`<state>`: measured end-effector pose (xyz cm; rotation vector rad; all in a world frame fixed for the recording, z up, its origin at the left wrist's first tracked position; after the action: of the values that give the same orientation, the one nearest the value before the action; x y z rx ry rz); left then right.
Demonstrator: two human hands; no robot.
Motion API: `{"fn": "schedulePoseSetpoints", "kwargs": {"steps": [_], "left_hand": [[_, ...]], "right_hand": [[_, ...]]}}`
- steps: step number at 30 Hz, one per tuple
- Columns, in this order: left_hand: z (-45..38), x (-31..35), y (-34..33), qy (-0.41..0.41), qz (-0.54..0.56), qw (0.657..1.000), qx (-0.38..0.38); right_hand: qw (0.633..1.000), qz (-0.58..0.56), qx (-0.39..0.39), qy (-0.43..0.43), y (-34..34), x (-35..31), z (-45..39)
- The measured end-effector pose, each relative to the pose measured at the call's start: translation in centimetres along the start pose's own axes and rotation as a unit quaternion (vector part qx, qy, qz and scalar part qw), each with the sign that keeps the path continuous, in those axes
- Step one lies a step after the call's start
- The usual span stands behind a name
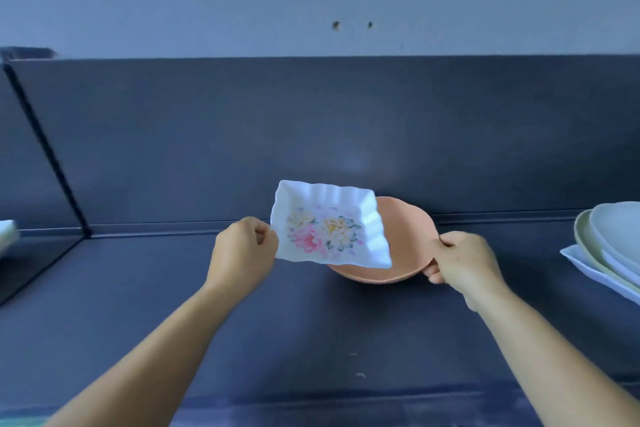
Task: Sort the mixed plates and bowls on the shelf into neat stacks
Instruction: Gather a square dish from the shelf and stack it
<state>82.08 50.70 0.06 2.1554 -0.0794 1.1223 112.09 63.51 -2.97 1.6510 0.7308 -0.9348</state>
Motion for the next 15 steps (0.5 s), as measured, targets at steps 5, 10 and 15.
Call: {"fn": "schedulePoseSetpoints", "kwargs": {"steps": [5,10,15], "left_hand": [[-0.2,-4.0,6.1,0.027,-0.006,0.998,0.051],[0.3,-8.6,13.2,0.047,-0.013,0.994,0.093],[1.0,-13.2,20.9,0.057,-0.018,0.990,0.127]], "right_hand": [[0.999,-0.027,-0.027,0.034,-3.9,-3.9,3.4],[0.996,-0.044,-0.063,0.055,-8.1,-8.1,9.0],[0.991,-0.066,-0.096,0.071,-12.0,-12.3,16.2]]}}
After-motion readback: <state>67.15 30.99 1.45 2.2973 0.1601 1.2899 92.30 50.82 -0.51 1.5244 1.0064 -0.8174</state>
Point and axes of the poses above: each hand's wrist, its own z-axis away from the middle knuckle, its own y-axis out of the back of the hand, x = y × z, the point moved 7 cm from there along -z, towards the middle knuckle, and after that the axes turned 13 degrees about x, right-handed, at the moved point
